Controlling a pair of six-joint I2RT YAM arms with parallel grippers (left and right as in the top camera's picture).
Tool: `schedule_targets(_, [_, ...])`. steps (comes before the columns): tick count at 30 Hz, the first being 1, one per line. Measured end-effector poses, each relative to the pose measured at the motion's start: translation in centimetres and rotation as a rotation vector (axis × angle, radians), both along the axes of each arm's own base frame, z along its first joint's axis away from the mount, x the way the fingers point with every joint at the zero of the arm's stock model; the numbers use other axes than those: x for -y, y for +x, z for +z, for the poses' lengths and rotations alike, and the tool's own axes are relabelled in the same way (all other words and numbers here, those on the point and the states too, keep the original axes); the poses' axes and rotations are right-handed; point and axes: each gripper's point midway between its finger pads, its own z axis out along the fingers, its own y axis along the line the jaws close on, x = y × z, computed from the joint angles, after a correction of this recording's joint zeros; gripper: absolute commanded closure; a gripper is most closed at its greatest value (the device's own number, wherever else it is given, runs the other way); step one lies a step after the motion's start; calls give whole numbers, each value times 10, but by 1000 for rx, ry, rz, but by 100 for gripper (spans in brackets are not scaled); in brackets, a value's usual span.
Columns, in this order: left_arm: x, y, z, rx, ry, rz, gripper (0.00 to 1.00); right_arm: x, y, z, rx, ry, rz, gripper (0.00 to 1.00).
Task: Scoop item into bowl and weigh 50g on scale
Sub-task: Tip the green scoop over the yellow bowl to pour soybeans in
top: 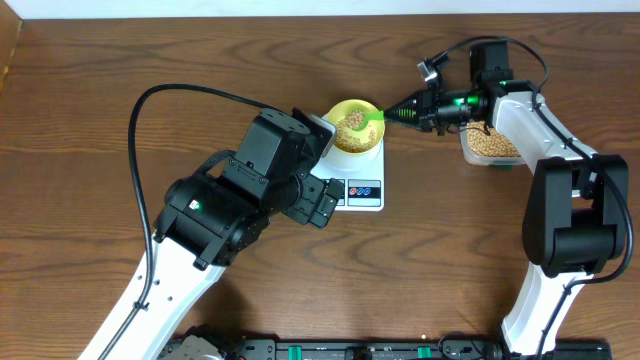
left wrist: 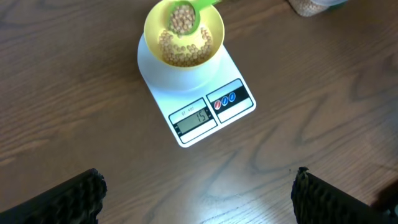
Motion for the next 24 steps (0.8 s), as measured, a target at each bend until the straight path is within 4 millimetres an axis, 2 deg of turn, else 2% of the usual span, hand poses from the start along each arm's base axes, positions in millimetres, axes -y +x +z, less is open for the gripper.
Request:
schedule_targets(6, [0,0,0,0,0,0,2,8,-5,-9,-17,-101,5,99])
schedule_targets(16, [0,0,0,0,0,0,2,10,3,12,91,-270,55,99])
schedule_targets(24, [0,0,0,0,0,0,2,6,-4,11,110,-346,102,99])
